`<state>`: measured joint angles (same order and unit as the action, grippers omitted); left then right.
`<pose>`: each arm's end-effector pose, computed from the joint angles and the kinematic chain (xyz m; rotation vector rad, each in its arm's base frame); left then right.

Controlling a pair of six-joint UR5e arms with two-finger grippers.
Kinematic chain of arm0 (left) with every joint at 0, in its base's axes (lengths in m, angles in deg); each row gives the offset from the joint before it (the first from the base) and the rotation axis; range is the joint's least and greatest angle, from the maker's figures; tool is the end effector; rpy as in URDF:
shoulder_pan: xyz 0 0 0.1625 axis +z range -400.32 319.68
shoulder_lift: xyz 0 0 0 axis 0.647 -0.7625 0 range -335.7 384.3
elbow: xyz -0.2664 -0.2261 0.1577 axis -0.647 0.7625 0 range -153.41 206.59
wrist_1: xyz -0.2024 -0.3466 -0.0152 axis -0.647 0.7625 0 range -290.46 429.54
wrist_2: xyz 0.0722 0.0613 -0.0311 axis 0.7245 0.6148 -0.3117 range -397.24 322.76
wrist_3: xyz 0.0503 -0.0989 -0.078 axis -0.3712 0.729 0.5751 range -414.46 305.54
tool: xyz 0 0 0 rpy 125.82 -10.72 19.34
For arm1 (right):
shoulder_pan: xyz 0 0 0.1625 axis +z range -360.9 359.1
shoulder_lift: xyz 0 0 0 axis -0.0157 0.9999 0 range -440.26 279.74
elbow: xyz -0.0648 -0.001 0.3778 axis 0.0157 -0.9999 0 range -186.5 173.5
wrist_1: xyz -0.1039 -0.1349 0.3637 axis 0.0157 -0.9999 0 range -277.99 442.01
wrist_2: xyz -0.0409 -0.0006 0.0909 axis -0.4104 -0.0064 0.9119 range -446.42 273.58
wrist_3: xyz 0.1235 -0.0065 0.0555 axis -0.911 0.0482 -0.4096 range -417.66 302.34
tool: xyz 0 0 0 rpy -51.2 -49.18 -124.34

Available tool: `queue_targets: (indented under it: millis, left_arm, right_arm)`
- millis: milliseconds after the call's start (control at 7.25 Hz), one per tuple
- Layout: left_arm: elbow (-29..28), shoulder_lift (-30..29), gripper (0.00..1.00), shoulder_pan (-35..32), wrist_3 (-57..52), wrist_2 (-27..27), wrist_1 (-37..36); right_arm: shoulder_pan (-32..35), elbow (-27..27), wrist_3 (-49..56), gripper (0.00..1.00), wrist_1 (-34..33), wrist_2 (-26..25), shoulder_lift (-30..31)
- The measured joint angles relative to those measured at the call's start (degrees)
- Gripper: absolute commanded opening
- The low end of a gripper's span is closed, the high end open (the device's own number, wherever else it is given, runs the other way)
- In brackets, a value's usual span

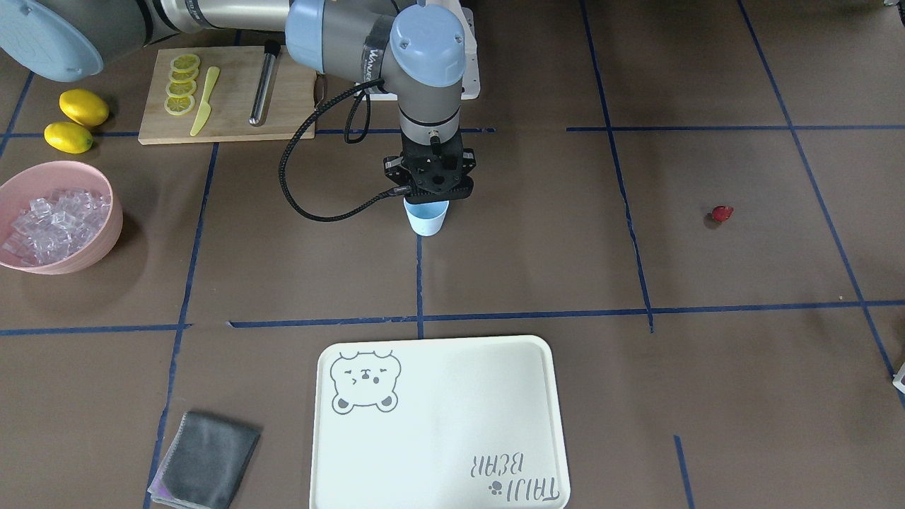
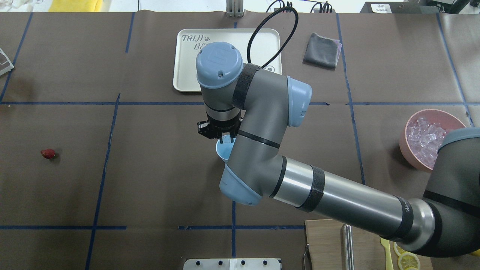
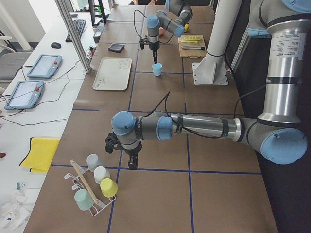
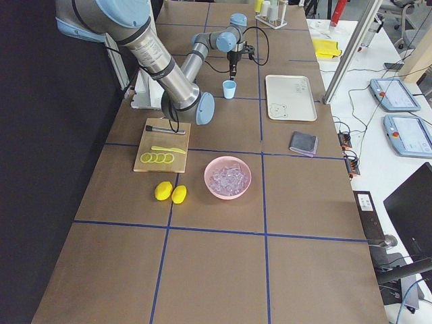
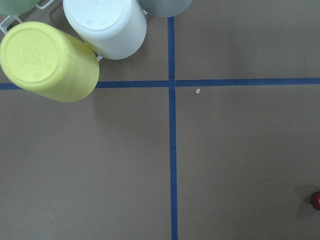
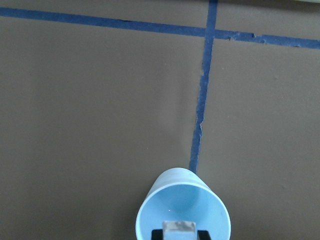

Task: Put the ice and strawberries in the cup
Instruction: 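Open the right gripper to drop the ice cube into the cup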

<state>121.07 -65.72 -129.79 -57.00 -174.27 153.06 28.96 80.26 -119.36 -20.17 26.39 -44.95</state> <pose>-0.0298 -0.4745 0.6120 -0.0184 0.8212 0.0362 -0.5713 -0.4209 0.1214 -0.0054 -0.7766 -0.1105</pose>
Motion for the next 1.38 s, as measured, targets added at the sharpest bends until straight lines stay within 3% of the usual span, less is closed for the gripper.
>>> queue_targets:
  millis: [414, 1103, 1378]
  left_arm:
    - [-0.03, -0.11, 1.0, 0.0, 0.0, 0.0, 0.01]
    - [-0.05, -0.19, 1.0, 0.0, 0.0, 0.04, 0.02]
    - [-0.11, -0.27, 1.0, 0.0, 0.0, 0.03, -0.01]
  right_arm:
    - [-0.06, -0.08, 0.0, 0.76, 0.07, -0.1, 0.05]
    - [-0.1, -0.02, -0.09, 0.77, 0.48, -0.13, 0.36]
    - [0.42, 0.72, 0.01, 0.97, 0.43, 0.04, 0.41]
